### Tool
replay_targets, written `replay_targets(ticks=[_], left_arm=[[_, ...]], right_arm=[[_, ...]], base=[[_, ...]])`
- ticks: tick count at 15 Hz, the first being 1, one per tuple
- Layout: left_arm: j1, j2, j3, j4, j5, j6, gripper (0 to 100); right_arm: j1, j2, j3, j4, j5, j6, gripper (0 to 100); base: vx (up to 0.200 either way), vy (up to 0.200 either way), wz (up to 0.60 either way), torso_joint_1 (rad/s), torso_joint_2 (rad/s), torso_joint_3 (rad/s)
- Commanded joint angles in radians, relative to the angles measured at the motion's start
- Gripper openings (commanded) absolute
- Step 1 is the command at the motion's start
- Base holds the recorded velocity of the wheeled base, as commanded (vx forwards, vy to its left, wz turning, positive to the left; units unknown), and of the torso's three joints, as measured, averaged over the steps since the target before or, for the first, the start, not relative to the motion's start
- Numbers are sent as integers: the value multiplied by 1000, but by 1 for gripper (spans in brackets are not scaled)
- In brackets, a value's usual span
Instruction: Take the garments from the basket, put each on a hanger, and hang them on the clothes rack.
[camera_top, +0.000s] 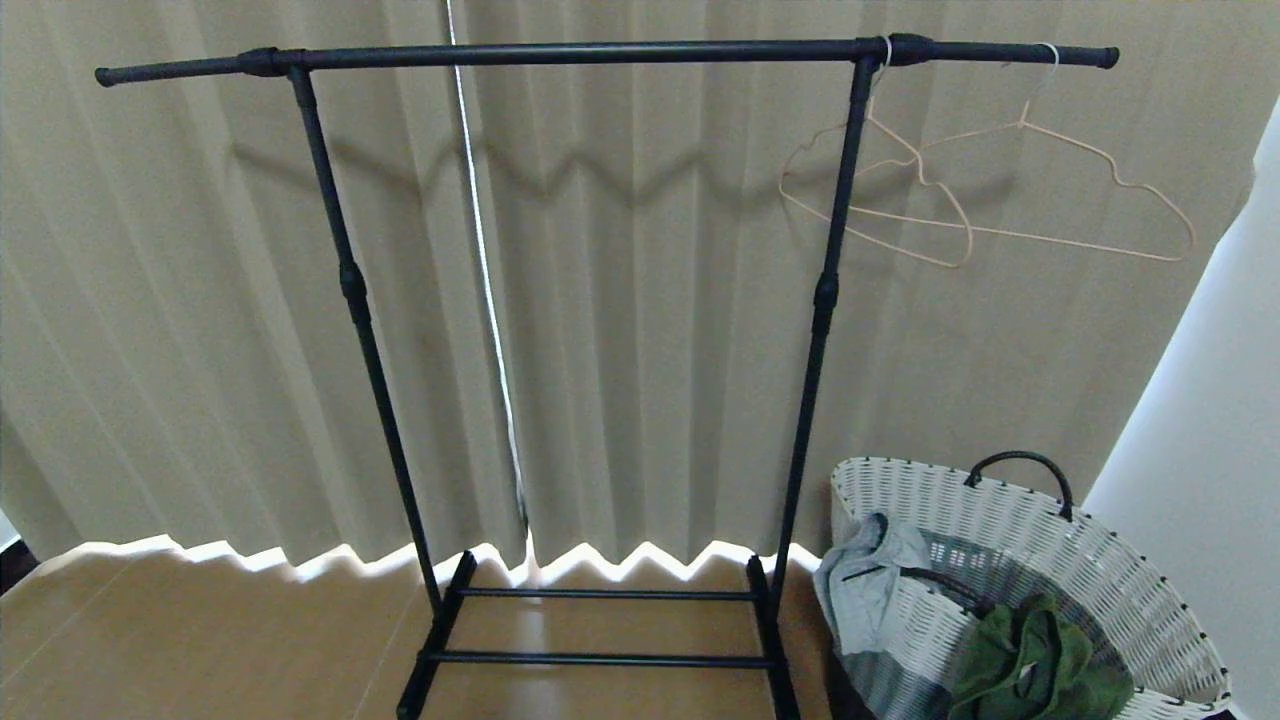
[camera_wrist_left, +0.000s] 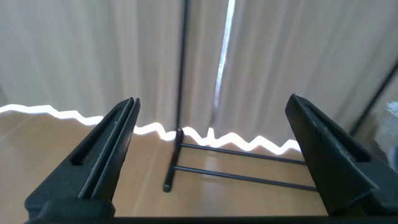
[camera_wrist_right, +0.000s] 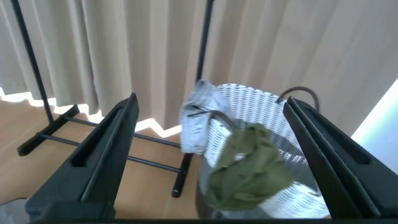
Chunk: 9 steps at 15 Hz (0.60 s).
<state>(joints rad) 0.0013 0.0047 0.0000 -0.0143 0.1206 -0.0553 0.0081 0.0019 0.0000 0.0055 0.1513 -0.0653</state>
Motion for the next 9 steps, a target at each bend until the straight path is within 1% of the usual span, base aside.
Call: replay_targets(ticks=[1,9], left_arm=[[0,0,0,0,1,0,100],[0,0,0,-1,1,-1,100]], right_arm=[[0,0,0,1,1,-1,100],[0,0,0,1,1,-2,100]], base=[[0,0,0,0,0,0],[0,0,0,0,0,0]])
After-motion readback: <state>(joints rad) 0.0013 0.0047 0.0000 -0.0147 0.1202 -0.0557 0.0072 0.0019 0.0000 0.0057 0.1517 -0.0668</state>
